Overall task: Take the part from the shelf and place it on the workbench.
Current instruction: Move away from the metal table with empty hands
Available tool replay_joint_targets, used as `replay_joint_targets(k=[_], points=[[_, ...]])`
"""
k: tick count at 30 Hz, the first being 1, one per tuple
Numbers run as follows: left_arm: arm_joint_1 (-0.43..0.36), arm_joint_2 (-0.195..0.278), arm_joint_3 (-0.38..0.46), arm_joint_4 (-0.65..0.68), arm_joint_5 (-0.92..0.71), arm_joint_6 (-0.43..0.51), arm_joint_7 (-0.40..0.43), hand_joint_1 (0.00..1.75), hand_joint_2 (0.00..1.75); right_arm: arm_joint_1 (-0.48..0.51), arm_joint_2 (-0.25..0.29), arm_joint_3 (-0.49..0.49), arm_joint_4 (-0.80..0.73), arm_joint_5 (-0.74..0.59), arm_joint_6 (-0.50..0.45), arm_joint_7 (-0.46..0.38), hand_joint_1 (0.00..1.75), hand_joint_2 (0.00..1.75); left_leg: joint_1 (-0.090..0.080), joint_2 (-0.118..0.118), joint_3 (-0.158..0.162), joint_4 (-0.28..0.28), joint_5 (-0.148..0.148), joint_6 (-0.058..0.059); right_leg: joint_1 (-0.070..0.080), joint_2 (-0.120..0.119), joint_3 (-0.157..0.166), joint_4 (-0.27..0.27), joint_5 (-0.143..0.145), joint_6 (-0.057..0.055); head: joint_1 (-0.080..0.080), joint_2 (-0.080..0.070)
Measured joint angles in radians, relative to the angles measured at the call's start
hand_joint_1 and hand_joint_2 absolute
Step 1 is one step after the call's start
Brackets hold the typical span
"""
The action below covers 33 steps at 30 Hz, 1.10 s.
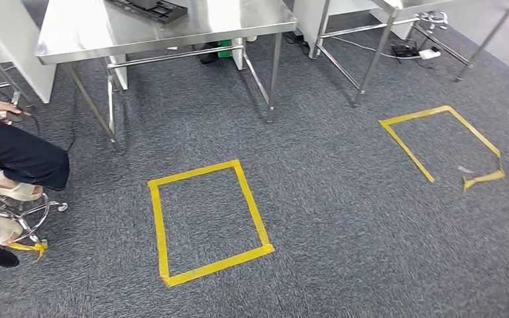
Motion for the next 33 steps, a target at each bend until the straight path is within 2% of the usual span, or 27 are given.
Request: replay_joint_targets(k=[1,2,3,4,6,7,8,10,12,13,14,15,16,17,19,21,22,23,24,25,26,28,29,30,31,32,33], points=[[0.000,-0.001,0.001,0.000,0.000,0.000,0.000,0.00,0.00,0.002,-0.001,0.000,0.000,0.000,0.000,0.000,0.00,0.00,0.000,0.010,0.000,0.000,0.000,-0.001,-0.003,-0.006,0.023,-0.035,0.016,0.010,0.000,0.000],[-0.001,-0.001,0.003,0.000,-0.001,0.000,0.000,0.00,0.00,0.002,-0.001,0.000,0.000,0.000,0.000,0.000,0.00,0.00,0.001,0.020,0.002,0.000,-0.001,-0.002,-0.006,-0.017,0.063,-0.104,0.042,0.021,0.000,0.000],[-0.001,-0.002,0.004,0.000,-0.001,0.000,0.000,0.00,0.00,0.000,-0.002,0.000,0.000,0.001,0.000,0.000,0.00,0.00,-0.001,0.029,0.004,0.001,-0.002,-0.006,-0.008,-0.041,0.108,-0.186,0.066,0.028,0.001,0.000],[-0.001,-0.003,0.006,0.000,-0.001,0.000,0.000,0.00,0.00,-0.002,-0.003,0.000,0.000,0.002,0.000,0.000,0.00,0.00,-0.004,0.037,0.006,0.002,-0.004,-0.011,-0.006,-0.060,0.145,-0.252,0.085,0.028,0.001,0.000],[-0.003,-0.003,0.011,0.000,-0.001,0.001,0.000,0.00,0.00,-0.004,-0.003,0.000,0.000,0.004,0.001,0.002,0.00,0.00,-0.010,0.051,0.009,0.003,-0.006,-0.023,0.000,-0.079,0.170,-0.307,0.099,0.016,-0.001,0.000],[-0.004,-0.003,0.013,0.000,0.000,0.002,0.000,0.00,0.00,-0.004,-0.003,0.000,0.000,0.004,0.001,0.002,0.00,0.00,-0.011,0.058,0.010,0.003,-0.007,-0.028,0.003,-0.069,0.166,-0.306,0.101,0.008,-0.003,0.000],[-0.005,-0.003,0.015,0.000,0.000,0.002,0.000,0.00,0.00,-0.003,-0.002,-0.001,0.000,0.004,0.001,0.003,0.00,0.00,-0.008,0.060,0.011,0.004,-0.009,-0.034,-0.001,-0.059,0.164,-0.306,0.104,0.000,-0.004,0.000],[-0.006,-0.004,0.019,0.000,0.000,0.005,0.001,0.00,0.00,-0.003,-0.002,-0.001,0.000,0.004,0.000,0.004,0.00,0.00,-0.002,0.025,-0.001,0.036,-0.039,-0.045,-0.009,-0.041,0.165,-0.309,0.109,-0.015,-0.006,0.000],[-0.004,-0.004,0.023,0.000,0.000,0.006,0.001,0.00,0.00,-0.007,-0.002,-0.001,0.000,0.004,0.000,0.004,0.00,0.00,0.000,-0.027,-0.049,0.147,-0.108,-0.050,-0.010,-0.022,0.163,-0.309,0.115,-0.029,-0.010,0.000],[-0.002,-0.004,0.025,0.000,0.000,0.006,0.001,0.00,0.00,-0.008,-0.002,-0.001,0.000,0.003,0.000,0.004,0.00,0.00,0.000,-0.040,-0.082,0.218,-0.143,-0.050,-0.009,-0.012,0.161,-0.309,0.117,-0.033,-0.011,0.000],[0.000,-0.004,0.026,0.000,0.000,0.006,0.001,0.00,0.00,-0.007,-0.002,-0.001,0.000,0.003,0.000,0.004,0.00,0.00,0.000,-0.044,-0.109,0.274,-0.163,-0.050,-0.007,-0.002,0.159,-0.309,0.118,-0.035,-0.011,0.000],[0.001,-0.005,0.028,0.000,0.000,0.006,0.001,0.00,0.00,-0.006,-0.002,-0.001,0.000,0.003,0.000,0.004,0.00,0.00,0.001,-0.046,-0.121,0.296,-0.161,-0.050,-0.006,0.010,0.158,-0.308,0.118,-0.036,-0.011,0.000],[0.001,-0.005,0.029,0.000,0.000,0.006,0.001,0.00,0.00,-0.005,-0.002,-0.002,0.000,0.003,0.000,0.005,0.00,0.00,0.001,-0.047,-0.114,0.279,-0.139,-0.050,-0.006,0.022,0.158,-0.307,0.119,-0.036,-0.011,0.000],[0.001,-0.005,0.030,0.000,0.000,0.006,0.001,0.00,0.00,-0.005,-0.002,-0.002,0.000,0.003,0.000,0.005,0.00,0.00,0.003,-0.050,-0.089,0.227,-0.103,-0.048,-0.007,0.034,0.158,-0.304,0.119,-0.035,-0.011,0.000],[0.001,-0.005,0.035,0.000,-0.003,0.006,0.001,0.00,0.00,-0.006,-0.001,-0.003,0.000,0.003,-0.001,0.006,0.00,0.00,0.010,-0.090,-0.027,0.094,-0.041,-0.046,-0.004,0.056,0.153,-0.295,0.118,-0.032,-0.012,0.000],[0.001,-0.005,0.039,0.000,-0.008,0.006,0.001,0.00,0.00,-0.009,-0.001,-0.003,0.000,0.003,-0.002,0.006,0.00,0.00,0.012,-0.123,-0.003,0.034,-0.026,-0.043,0.000,0.075,0.140,-0.287,0.120,-0.021,-0.012,0.000],[0.000,-0.005,0.039,0.000,-0.011,0.006,0.000,0.00,0.00,-0.009,-0.001,-0.004,0.000,0.004,-0.002,0.006,0.00,0.00,0.009,-0.121,-0.004,0.032,-0.027,-0.040,0.000,0.084,0.135,-0.287,0.123,-0.013,-0.011,0.000],[0.000,-0.006,0.040,0.000,-0.013,0.007,0.000,0.00,0.00,-0.007,-0.001,-0.004,0.000,0.004,-0.002,0.006,0.00,0.00,0.008,-0.109,-0.006,0.031,-0.024,-0.033,-0.001,0.095,0.129,-0.289,0.127,-0.005,-0.011,0.000],[0.000,-0.007,0.040,0.000,-0.017,0.007,0.000,0.00,0.00,-0.005,-0.001,-0.005,0.000,0.005,-0.002,0.006,0.00,0.00,0.007,-0.098,-0.006,0.027,-0.019,-0.025,-0.001,0.090,0.122,-0.286,0.127,0.001,-0.011,0.000],[-0.001,-0.008,0.041,0.000,-0.022,0.006,0.000,0.00,0.00,-0.004,-0.001,-0.006,0.001,0.007,-0.003,0.006,0.00,0.00,0.007,-0.085,-0.005,0.022,-0.015,-0.016,-0.001,0.075,0.110,-0.269,0.117,0.003,-0.008,0.000],[0.000,-0.008,0.041,0.000,-0.027,0.005,0.000,0.00,0.00,-0.005,0.000,-0.007,0.001,0.008,-0.003,0.006,0.00,0.00,0.008,-0.071,-0.005,0.017,-0.011,-0.008,0.001,0.053,0.090,-0.233,0.098,0.002,-0.005,0.000],[0.001,-0.009,0.041,0.001,-0.034,0.003,0.000,0.00,0.00,-0.008,0.001,-0.007,0.001,0.009,-0.003,0.006,0.00,0.00,0.005,-0.044,-0.007,0.015,-0.009,-0.001,0.001,0.013,0.030,-0.106,0.040,-0.005,0.000,0.000],[0.002,-0.009,0.041,0.001,-0.035,0.002,0.000,0.00,0.00,-0.008,0.002,-0.007,0.001,0.009,-0.003,0.006,0.00,0.00,0.004,-0.030,-0.009,0.016,-0.009,-0.001,0.000,0.006,0.002,-0.044,0.017,-0.004,0.001,0.000],[0.002,-0.009,0.042,0.001,-0.036,0.001,0.000,0.00,0.00,-0.006,0.002,-0.007,0.001,0.009,-0.003,0.006,0.00,0.00,0.003,-0.017,-0.009,0.016,-0.009,-0.001,-0.001,0.002,-0.011,-0.008,0.007,0.000,0.001,0.000],[0.002,-0.009,0.042,0.000,-0.036,0.001,0.000,0.00,0.00,-0.003,0.002,-0.007,0.001,0.009,-0.003,0.006,0.00,0.00,0.003,-0.006,-0.009,0.016,-0.009,-0.002,-0.003,-0.001,-0.005,-0.010,0.011,0.007,0.001,0.000],[0.001,-0.009,0.042,0.000,-0.037,0.000,0.000,0.00,0.00,-0.002,0.002,-0.008,0.001,0.009,-0.003,0.006,0.00,0.00,0.004,0.005,-0.009,0.016,-0.009,-0.002,-0.004,-0.007,0.024,-0.056,0.029,0.017,0.001,0.000],[0.001,-0.009,0.042,0.000,-0.038,0.000,0.000,0.00,0.00,-0.002,0.001,-0.008,0.001,0.009,-0.003,0.006,0.00,0.00,0.003,0.014,-0.007,0.016,-0.010,-0.004,-0.005,-0.022,0.068,-0.131,0.053,0.025,0.001,0.000]])
